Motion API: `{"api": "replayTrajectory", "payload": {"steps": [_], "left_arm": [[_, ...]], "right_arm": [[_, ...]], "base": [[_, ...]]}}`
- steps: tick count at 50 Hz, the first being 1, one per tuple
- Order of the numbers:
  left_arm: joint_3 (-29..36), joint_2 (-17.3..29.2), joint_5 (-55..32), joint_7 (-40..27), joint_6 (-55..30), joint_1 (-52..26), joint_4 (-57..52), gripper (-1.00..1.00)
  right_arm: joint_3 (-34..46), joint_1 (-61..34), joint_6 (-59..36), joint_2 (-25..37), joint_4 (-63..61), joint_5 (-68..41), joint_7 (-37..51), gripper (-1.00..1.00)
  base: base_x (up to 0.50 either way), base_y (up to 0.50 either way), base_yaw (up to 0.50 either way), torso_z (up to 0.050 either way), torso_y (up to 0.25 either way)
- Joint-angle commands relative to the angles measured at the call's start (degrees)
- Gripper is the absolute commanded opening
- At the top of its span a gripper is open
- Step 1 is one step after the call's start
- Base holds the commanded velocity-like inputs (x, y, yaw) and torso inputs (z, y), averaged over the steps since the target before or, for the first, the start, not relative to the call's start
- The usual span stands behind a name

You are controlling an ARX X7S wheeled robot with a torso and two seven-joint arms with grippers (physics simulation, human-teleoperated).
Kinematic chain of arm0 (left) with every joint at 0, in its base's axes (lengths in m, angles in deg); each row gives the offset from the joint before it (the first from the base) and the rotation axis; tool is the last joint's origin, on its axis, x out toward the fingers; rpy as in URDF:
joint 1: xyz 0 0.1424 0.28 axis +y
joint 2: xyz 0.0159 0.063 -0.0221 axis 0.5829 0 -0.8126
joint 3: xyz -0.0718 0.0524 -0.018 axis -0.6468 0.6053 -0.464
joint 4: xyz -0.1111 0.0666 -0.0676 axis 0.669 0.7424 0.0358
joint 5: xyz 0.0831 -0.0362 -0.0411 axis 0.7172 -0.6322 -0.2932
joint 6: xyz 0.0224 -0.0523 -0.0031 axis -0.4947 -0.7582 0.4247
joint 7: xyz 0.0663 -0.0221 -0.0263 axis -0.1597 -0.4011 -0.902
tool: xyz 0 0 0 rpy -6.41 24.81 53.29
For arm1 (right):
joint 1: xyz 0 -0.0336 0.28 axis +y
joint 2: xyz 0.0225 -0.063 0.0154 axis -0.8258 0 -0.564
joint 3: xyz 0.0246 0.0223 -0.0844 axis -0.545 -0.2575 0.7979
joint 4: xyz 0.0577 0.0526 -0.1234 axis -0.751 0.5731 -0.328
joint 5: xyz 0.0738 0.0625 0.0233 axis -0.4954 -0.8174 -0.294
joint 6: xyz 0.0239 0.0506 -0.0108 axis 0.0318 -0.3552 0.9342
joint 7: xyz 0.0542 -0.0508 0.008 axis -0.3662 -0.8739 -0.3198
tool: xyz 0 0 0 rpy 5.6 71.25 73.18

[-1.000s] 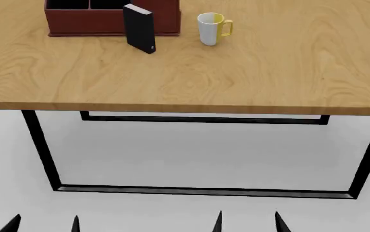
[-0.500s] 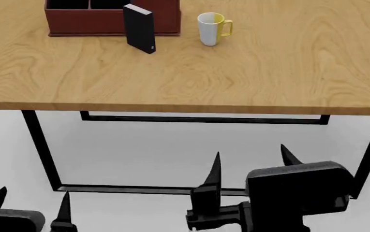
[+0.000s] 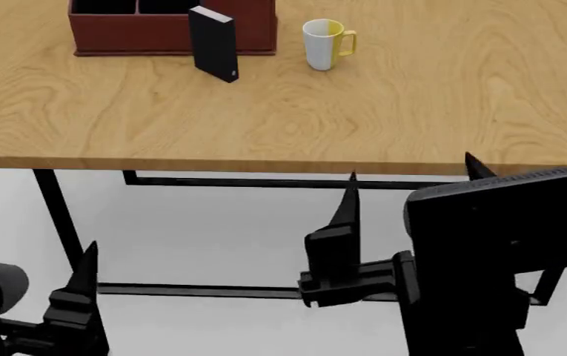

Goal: Pick up the book and place it in the front compartment of the caddy.

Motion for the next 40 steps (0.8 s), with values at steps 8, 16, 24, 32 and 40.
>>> {"api": "replayTrajectory", "payload": {"steps": [8, 16, 24, 32, 40], "left_arm": [[-12.3, 6.8, -47.8, -30.3, -12.7, -12.3, -2.0, 1.00], [-10.4, 8.7, -51.1, -33.6, -10.1, -12.5, -0.7, 1.00], [-8.5, 9.6, -49.9, -33.3, -7.8, -11.7, -0.5, 1.00], [-7.9, 10.4, -50.0, -33.6, -6.2, -10.9, -0.6, 1.00], [-7.6, 10.8, -51.1, -34.3, -5.3, -11.1, -0.2, 1.00]], "right_arm": [[2.7, -1.2, -2.4, 1.4, -3.1, 1.2, 3.7, 1.00], [3.1, -0.7, -1.1, 0.9, -2.4, 0.8, 3.8, 1.00], [3.9, 0.3, 0.1, 1.2, -1.7, 1.0, 4.6, 1.00], [3.7, 0.1, 0.0, 0.9, -1.6, 0.6, 4.6, 1.00], [3.4, 0.2, -0.2, 0.7, -1.7, 0.3, 4.7, 1.00]], "base": [[0.00, 0.17, 0.00, 0.000, 0.000], [0.00, 0.50, 0.00, 0.000, 0.000], [0.00, 0.50, 0.00, 0.000, 0.000], [0.00, 0.50, 0.00, 0.000, 0.000], [0.00, 0.47, 0.00, 0.000, 0.000]]}}
